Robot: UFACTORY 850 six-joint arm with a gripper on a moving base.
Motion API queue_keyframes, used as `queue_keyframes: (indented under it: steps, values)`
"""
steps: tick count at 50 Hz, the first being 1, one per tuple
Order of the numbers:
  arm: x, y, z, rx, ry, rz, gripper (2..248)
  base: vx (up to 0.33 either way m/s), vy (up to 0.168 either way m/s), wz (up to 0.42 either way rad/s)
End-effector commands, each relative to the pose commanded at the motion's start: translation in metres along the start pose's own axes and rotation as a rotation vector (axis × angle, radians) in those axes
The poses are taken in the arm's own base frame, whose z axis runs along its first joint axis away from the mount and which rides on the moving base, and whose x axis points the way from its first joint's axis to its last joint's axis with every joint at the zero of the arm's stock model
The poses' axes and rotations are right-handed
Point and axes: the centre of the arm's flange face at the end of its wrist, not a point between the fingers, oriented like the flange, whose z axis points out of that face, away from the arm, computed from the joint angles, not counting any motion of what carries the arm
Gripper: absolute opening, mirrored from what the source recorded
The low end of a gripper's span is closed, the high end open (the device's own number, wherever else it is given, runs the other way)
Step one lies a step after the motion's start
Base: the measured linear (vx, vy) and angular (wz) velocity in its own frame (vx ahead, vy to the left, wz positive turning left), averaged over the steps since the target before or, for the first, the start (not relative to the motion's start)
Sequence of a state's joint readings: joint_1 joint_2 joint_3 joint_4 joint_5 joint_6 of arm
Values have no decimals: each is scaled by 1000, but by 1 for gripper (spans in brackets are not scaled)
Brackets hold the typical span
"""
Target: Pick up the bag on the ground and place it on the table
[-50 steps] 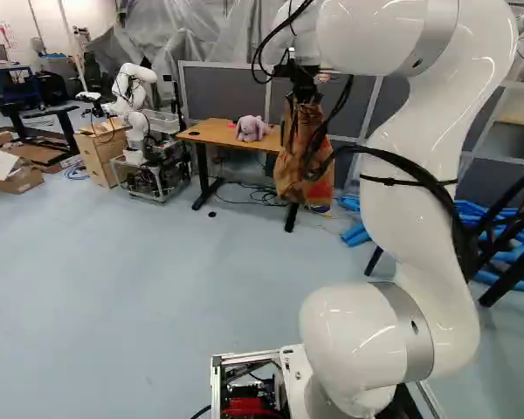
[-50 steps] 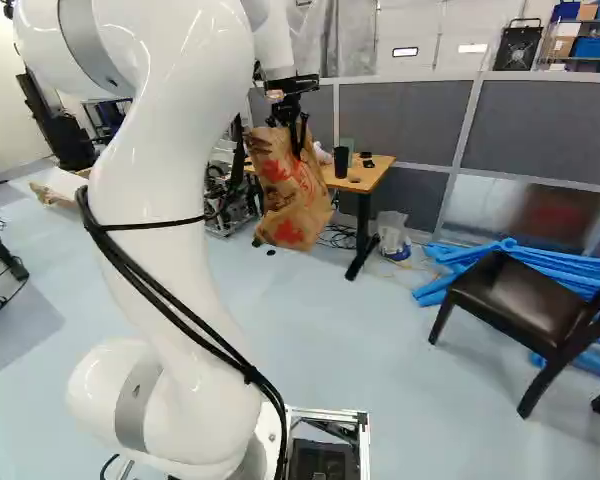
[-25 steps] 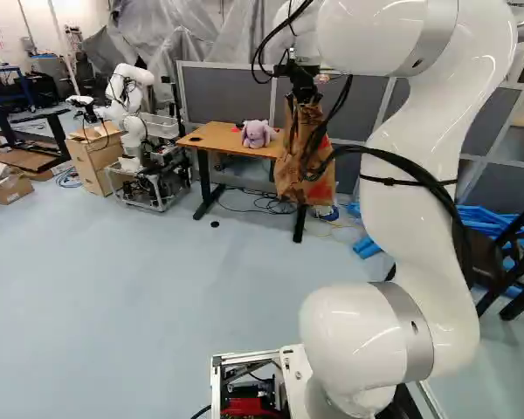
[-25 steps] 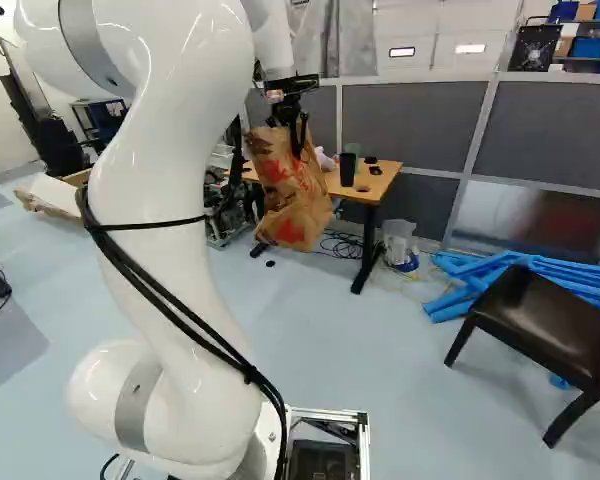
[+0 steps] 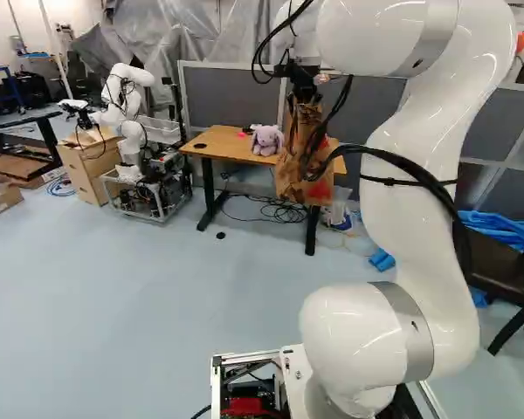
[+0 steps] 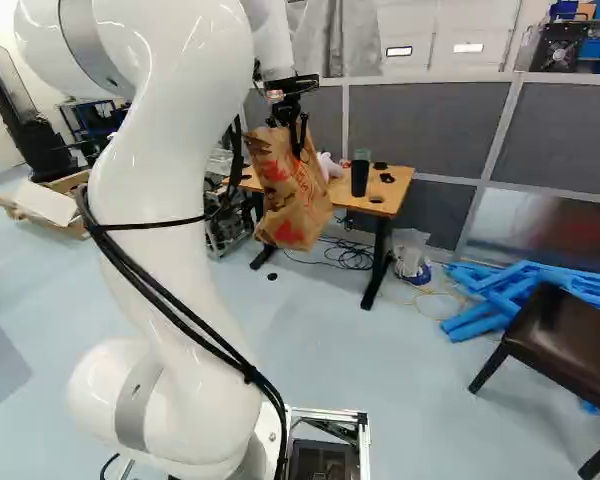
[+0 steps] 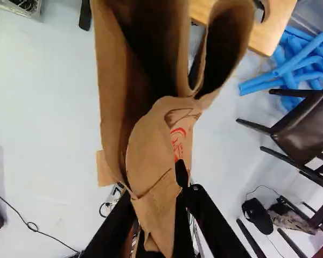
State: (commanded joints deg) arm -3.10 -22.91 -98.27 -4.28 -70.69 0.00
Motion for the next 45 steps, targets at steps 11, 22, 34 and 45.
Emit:
queue_keyframes:
  steps: [11,22,34,45]
  values:
    - [0,0,0,0,0,0,25,259,159,-41]
    - [0,0,0,0,0,0,25,259,181,-49]
    - [0,0,0,0,0,0,25,225,212,-46]
    - [0,0,0,0,0,0,25,234,222,-42]
